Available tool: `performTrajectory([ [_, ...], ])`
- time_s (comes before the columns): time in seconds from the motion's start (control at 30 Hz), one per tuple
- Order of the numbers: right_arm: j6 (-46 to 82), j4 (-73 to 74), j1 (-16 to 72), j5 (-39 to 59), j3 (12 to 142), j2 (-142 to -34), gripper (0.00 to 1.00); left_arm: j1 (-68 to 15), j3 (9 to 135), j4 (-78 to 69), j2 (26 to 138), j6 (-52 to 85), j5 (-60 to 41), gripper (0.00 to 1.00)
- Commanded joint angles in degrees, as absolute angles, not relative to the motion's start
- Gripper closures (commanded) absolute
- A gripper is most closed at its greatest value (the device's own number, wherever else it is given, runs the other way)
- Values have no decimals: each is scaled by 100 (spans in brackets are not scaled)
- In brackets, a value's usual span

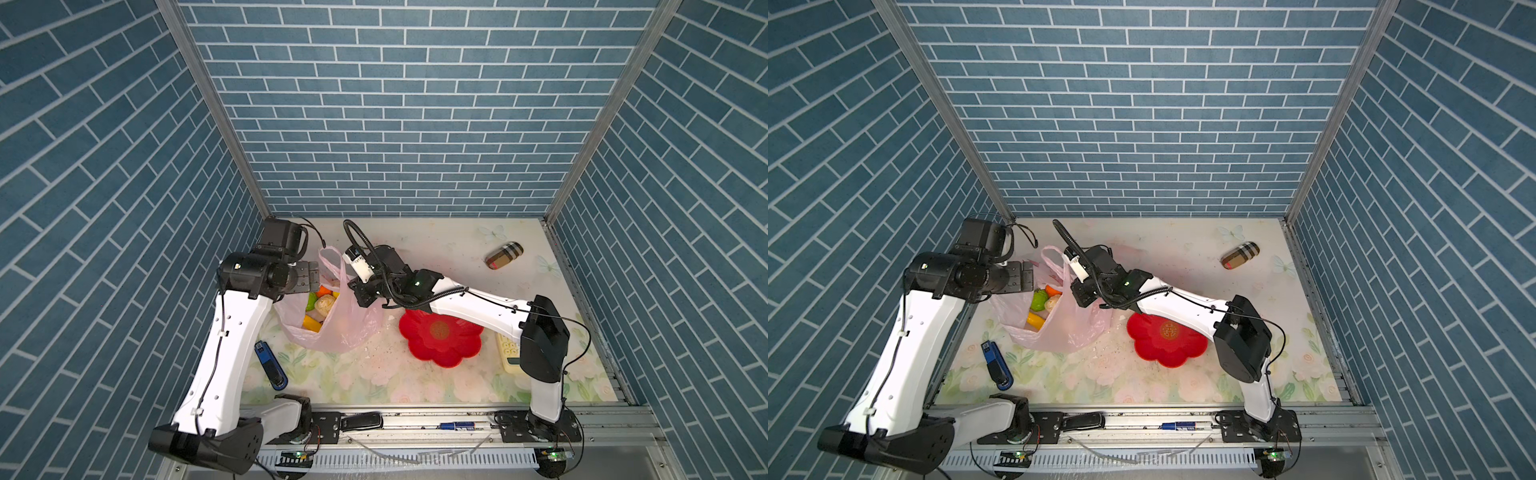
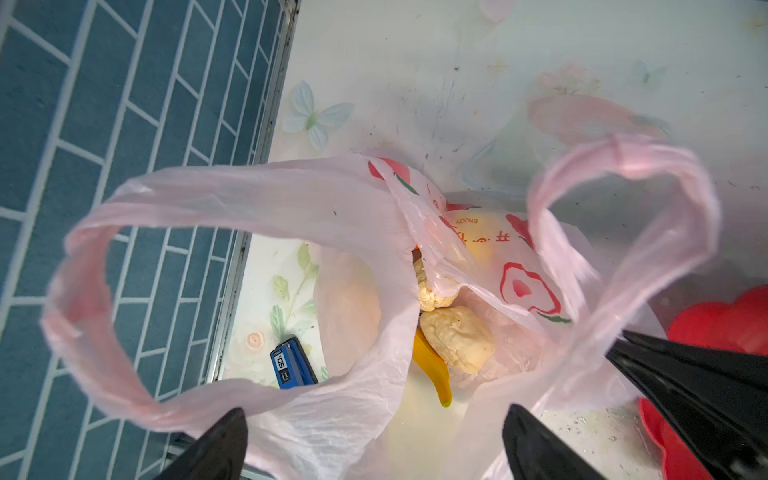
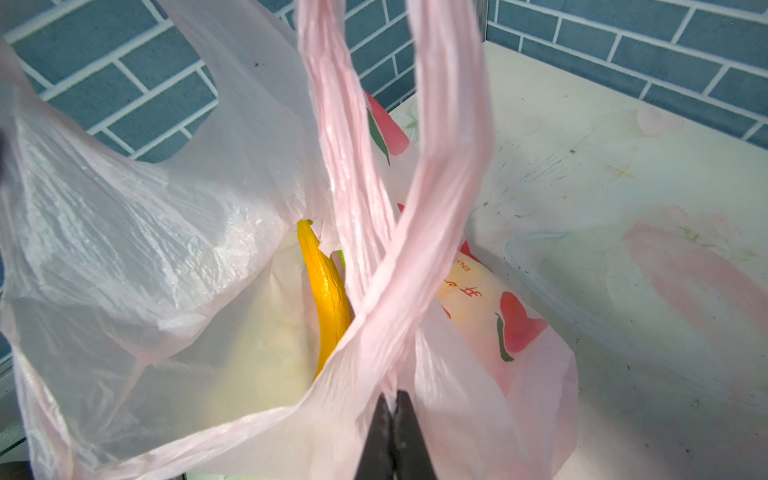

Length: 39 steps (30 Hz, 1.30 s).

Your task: Take the fake fruits out of the plastic bag

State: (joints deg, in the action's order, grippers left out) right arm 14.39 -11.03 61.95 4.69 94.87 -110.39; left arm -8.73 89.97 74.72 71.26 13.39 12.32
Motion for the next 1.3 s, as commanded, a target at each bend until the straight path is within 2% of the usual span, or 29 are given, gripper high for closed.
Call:
performTrajectory([
  [0.0, 1573, -880, 6171, 356, 9334, -10682, 100, -760, 8932, 7342, 7390, 1097, 1080, 1],
  [0.23, 1621, -742, 6117, 291, 9112, -10532, 100, -713, 8520, 7092, 7707, 1010, 476, 1],
  [0.47, 1762, -494, 6065, 196, 8795, -10330, 100, -580, 7918, 6773, 7715, 1141, 241, 10],
  [0.93, 1909, -382, 6012, -21, 8514, -10208, 100, -563, 8072, 6608, 7435, 1026, 1101, 1],
  [1.27, 1975, -360, 5963, -6, 8519, -10288, 100, -563, 7698, 6560, 7737, 954, 1290, 1],
])
